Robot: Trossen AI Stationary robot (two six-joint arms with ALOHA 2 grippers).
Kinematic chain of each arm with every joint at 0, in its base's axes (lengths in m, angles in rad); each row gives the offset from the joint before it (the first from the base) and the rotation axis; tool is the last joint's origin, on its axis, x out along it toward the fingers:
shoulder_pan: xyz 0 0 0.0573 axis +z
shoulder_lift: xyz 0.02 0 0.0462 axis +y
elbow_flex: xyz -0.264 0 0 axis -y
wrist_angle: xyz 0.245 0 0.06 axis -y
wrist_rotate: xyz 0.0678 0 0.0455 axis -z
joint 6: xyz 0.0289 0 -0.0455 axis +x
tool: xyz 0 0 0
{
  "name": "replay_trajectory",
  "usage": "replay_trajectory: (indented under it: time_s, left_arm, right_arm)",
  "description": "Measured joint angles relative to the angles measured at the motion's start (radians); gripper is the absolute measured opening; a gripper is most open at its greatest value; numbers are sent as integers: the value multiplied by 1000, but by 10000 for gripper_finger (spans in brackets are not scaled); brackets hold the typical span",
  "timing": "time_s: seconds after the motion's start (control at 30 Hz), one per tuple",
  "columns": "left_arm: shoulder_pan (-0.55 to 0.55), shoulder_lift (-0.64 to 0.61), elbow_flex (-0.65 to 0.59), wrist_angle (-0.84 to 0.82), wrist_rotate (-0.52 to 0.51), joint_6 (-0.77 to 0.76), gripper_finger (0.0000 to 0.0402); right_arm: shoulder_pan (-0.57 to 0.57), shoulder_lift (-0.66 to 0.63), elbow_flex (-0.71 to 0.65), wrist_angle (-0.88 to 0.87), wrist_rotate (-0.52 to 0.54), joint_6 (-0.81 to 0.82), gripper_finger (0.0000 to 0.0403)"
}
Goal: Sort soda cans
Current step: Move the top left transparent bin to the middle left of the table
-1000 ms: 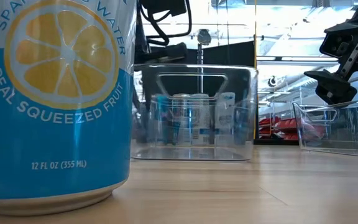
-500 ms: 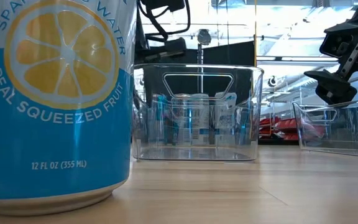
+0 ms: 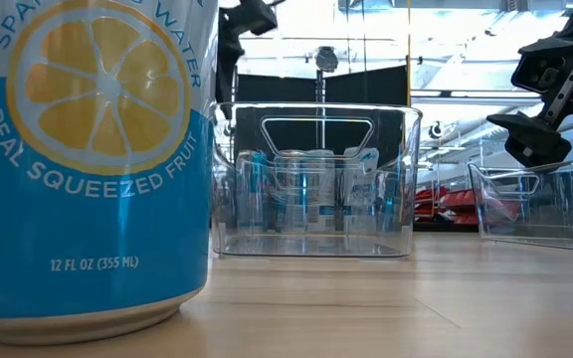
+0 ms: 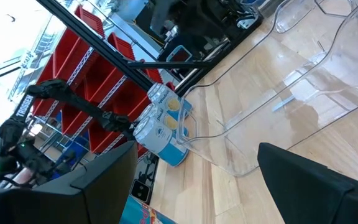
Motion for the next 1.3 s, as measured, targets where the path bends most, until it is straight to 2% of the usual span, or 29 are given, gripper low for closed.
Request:
replay_trajectory:
  time_s: [0.2,0.3,0.4,0.67,0.83,1.07,1.3]
  left_arm:
    - [-12,-18,0,-17,-40,205,112]
    - [-12,-18,0,-88,-98,295,112]
    - [-1,-18,0,-196,-169,283,112]
    - [5,-18,0,-556,-361,117,112]
    - [17,-46,-6,-613,-425,149,112]
    - [143,-197,-73,-617,-453,201,112]
    - [374,-447,-141,-618,-433,250,112]
  right_arm:
    - [0,0,0,-1,0,0,325]
    - [0,0,0,-1,0,0,325]
    - [0,0,0,-1,0,0,325]
    - [0,0,0,-1,0,0,325]
    - [0,0,0,-2,0,0,325]
    - [0,0,0,0,0,0,325]
    - [0,1,0,0,0,0,325]
